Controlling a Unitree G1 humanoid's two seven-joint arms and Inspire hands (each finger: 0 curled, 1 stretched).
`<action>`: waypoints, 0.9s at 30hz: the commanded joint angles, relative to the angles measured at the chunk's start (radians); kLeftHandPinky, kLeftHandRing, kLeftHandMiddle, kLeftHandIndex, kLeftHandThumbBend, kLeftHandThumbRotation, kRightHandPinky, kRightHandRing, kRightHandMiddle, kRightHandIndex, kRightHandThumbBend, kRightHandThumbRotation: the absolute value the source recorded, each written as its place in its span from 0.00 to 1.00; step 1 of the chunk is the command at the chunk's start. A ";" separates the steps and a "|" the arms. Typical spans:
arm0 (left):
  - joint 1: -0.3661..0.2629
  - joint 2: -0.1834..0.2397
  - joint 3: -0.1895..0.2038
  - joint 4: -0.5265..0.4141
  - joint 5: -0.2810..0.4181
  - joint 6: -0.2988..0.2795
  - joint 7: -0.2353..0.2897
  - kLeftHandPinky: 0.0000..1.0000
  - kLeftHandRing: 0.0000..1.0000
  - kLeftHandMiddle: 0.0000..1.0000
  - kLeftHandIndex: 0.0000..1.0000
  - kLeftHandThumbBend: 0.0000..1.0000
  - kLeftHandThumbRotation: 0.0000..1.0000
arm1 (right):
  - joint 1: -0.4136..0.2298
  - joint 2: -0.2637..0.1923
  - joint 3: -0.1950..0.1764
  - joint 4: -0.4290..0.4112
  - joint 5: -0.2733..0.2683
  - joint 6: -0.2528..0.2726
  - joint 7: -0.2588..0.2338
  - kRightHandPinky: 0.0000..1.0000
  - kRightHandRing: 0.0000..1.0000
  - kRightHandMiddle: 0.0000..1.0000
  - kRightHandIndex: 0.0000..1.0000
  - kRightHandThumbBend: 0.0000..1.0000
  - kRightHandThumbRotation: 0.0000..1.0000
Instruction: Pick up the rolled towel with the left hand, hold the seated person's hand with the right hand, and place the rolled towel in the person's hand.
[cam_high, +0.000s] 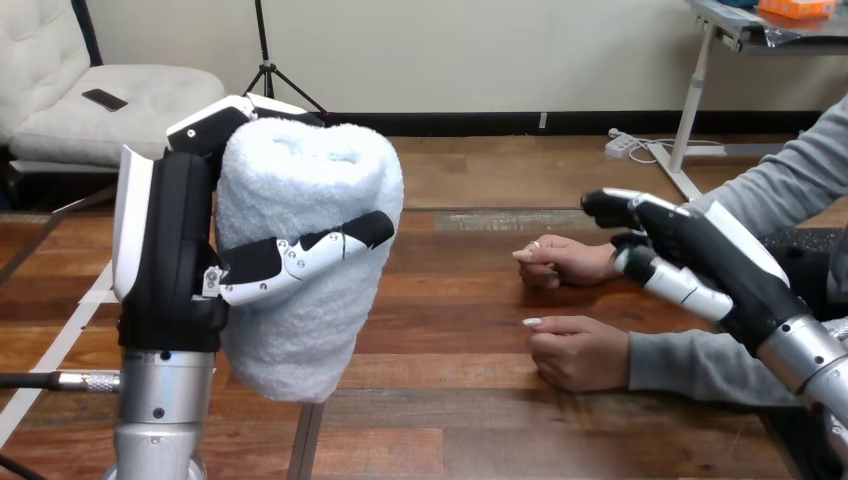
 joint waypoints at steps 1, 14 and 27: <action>-0.072 -0.009 0.014 0.002 -0.013 -0.022 -0.004 0.28 0.33 0.37 0.39 0.72 0.00 | -0.088 -0.039 0.015 0.011 -0.032 0.012 -0.021 0.81 0.86 0.87 0.86 1.00 0.71; -0.079 -0.008 0.020 0.018 -0.021 -0.036 -0.015 0.27 0.32 0.37 0.39 0.72 0.00 | -0.115 -0.090 0.073 0.032 -0.132 0.077 -0.007 0.81 0.89 0.91 0.90 1.00 0.49; -0.079 -0.007 0.024 0.024 -0.031 -0.046 -0.027 0.27 0.32 0.37 0.39 0.71 0.00 | -0.147 -0.118 0.130 0.097 -0.225 0.105 -0.030 0.81 0.90 0.93 0.92 1.00 0.34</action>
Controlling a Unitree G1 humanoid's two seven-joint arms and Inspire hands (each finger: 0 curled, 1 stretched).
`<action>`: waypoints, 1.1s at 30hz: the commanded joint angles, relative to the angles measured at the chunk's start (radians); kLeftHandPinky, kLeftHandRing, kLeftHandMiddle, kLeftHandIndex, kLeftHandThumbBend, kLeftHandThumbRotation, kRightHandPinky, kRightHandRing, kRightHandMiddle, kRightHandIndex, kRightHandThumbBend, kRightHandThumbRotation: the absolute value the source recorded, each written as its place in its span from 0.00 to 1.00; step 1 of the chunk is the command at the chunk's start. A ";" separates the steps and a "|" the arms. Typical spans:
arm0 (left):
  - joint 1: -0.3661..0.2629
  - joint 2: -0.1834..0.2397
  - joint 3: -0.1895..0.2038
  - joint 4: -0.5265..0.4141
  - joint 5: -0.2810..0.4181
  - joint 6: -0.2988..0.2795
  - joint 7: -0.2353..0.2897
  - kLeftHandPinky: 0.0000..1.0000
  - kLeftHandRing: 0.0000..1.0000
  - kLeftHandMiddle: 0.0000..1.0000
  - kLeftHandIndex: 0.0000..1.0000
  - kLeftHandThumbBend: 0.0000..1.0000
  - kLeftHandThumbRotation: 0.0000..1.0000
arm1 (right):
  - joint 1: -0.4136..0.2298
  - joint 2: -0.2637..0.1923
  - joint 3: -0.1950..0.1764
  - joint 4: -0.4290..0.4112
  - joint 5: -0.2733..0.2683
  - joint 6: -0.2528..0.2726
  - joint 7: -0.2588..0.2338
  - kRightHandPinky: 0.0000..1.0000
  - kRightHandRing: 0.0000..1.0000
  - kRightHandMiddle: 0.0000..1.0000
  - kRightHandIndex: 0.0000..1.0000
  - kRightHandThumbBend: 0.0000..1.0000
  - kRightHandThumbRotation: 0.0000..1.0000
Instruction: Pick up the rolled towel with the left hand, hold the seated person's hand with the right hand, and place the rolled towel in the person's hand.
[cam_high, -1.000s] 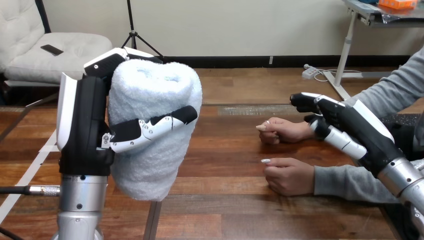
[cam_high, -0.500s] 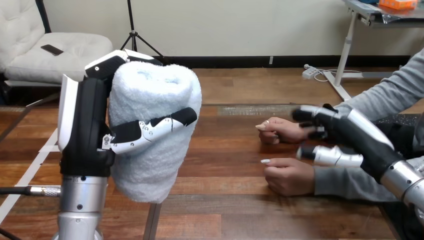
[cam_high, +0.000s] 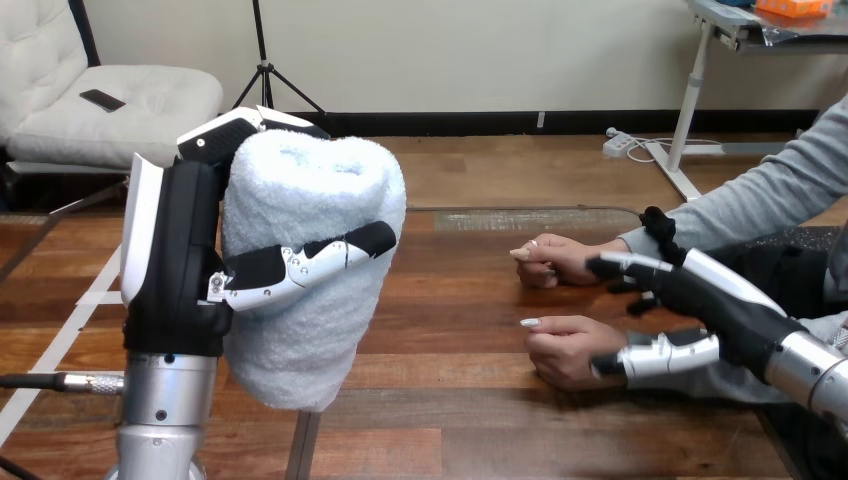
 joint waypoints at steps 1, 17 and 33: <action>-0.078 -0.007 0.020 -0.006 -0.029 -0.033 -0.003 0.27 0.32 0.37 0.39 0.71 0.00 | -0.107 -0.029 0.021 0.020 -0.023 0.013 -0.026 0.81 0.90 0.94 0.92 1.00 0.33; -0.074 -0.005 0.025 -0.007 -0.038 -0.030 -0.010 0.28 0.32 0.37 0.39 0.71 0.00 | -0.138 -0.038 0.074 0.102 -0.083 0.014 -0.073 0.81 0.91 0.93 0.91 1.00 0.28; -0.070 -0.004 0.029 -0.010 -0.052 -0.021 -0.019 0.28 0.32 0.37 0.39 0.71 0.00 | -0.163 -0.046 0.134 0.139 -0.163 0.034 -0.147 0.82 0.90 0.91 0.90 1.00 0.20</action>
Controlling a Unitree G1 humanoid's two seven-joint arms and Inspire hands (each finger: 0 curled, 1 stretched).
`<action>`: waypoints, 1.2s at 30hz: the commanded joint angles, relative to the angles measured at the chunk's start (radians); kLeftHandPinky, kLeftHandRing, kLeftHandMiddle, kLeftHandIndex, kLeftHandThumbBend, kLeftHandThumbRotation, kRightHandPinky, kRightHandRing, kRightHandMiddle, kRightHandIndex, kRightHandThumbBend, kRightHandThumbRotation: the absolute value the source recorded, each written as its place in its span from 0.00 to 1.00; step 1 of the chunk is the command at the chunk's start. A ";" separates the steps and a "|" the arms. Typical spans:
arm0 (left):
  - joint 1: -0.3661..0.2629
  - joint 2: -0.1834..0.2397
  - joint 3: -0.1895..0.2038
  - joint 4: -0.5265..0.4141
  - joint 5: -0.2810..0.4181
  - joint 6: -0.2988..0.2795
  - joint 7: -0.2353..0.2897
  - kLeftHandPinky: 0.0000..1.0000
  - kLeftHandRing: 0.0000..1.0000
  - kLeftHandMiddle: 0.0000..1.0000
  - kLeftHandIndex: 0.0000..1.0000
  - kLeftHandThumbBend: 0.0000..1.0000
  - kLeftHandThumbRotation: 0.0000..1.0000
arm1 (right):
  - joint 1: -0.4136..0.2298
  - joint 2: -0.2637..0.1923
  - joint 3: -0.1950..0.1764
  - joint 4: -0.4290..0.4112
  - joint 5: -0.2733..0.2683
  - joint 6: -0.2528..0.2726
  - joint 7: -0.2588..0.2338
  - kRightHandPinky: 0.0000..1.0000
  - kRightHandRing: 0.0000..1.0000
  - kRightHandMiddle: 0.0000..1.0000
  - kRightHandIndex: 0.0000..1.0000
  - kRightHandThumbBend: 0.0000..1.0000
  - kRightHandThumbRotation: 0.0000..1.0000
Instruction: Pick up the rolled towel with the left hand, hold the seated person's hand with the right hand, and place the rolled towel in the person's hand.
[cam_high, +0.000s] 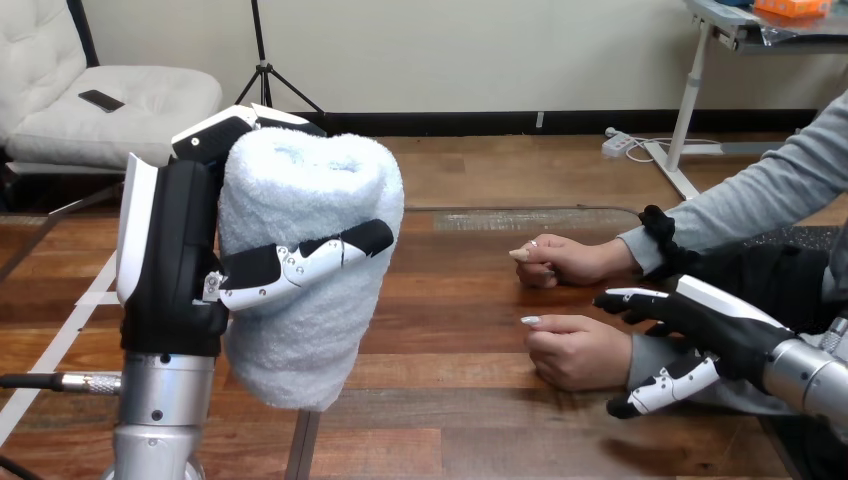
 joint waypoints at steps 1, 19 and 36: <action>-0.070 -0.004 0.026 -0.010 -0.020 -0.016 -0.002 0.28 0.32 0.36 0.39 0.71 0.00 | -0.091 -0.021 0.022 0.012 -0.028 0.015 -0.058 0.81 0.89 0.91 0.89 1.00 0.20; -0.072 -0.005 0.029 -0.001 -0.039 -0.030 -0.017 0.27 0.31 0.36 0.39 0.71 0.00 | -0.103 -0.019 0.071 0.017 -0.095 0.046 -0.166 0.68 0.79 0.85 0.83 1.00 0.10; -0.070 -0.008 0.032 0.002 -0.052 -0.036 -0.027 0.28 0.32 0.36 0.39 0.71 0.00 | -0.113 -0.014 0.115 0.027 -0.144 0.059 -0.236 0.62 0.70 0.74 0.73 1.00 0.00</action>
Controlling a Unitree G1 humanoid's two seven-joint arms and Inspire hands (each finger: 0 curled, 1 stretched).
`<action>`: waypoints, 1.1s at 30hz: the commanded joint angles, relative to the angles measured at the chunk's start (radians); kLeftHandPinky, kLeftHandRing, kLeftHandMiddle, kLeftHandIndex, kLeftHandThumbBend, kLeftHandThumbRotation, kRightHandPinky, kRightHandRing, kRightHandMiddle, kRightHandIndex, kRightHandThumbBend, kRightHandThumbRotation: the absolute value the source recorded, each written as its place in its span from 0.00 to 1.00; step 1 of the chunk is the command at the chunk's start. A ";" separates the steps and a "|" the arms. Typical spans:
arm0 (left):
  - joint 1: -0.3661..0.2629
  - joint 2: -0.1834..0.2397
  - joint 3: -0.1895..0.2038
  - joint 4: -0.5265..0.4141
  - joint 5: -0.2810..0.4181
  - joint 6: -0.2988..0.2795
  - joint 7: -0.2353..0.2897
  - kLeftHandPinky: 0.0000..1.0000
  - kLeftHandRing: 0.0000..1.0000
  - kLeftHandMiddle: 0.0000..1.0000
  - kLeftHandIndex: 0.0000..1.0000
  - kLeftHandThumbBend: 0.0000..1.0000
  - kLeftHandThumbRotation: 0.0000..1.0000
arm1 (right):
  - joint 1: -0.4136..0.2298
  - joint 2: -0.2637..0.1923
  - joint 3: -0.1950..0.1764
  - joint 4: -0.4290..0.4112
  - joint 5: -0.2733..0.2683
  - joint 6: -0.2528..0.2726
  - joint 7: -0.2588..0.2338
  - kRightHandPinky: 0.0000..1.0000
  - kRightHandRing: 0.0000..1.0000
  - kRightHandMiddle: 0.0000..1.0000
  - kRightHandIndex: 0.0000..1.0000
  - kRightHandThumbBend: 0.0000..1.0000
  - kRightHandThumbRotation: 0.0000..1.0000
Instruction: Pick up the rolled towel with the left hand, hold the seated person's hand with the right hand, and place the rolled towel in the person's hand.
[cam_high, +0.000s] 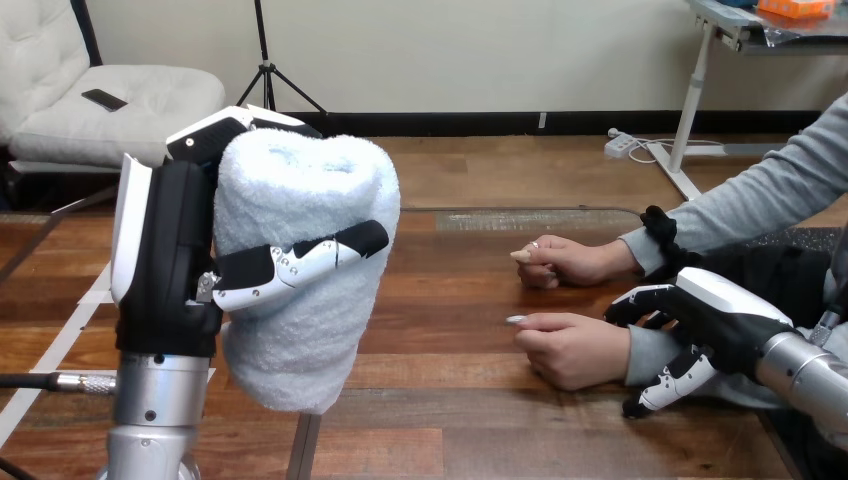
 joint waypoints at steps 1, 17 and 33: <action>-0.070 -0.007 0.020 -0.004 -0.015 -0.028 0.000 0.28 0.32 0.36 0.39 0.71 0.00 | -0.076 -0.013 0.020 0.004 -0.016 0.015 -0.024 0.61 0.70 0.74 0.72 1.00 0.00; -0.064 -0.011 0.020 -0.014 -0.028 -0.019 -0.004 0.26 0.30 0.37 0.39 0.71 0.00 | -0.086 -0.009 0.061 0.024 -0.049 0.008 -0.041 0.54 0.60 0.64 0.64 0.98 0.00; -0.066 -0.008 0.026 0.001 -0.029 -0.040 -0.011 0.27 0.31 0.36 0.39 0.71 0.00 | -0.093 0.000 0.090 0.028 -0.065 0.023 -0.034 0.49 0.52 0.56 0.56 0.94 0.00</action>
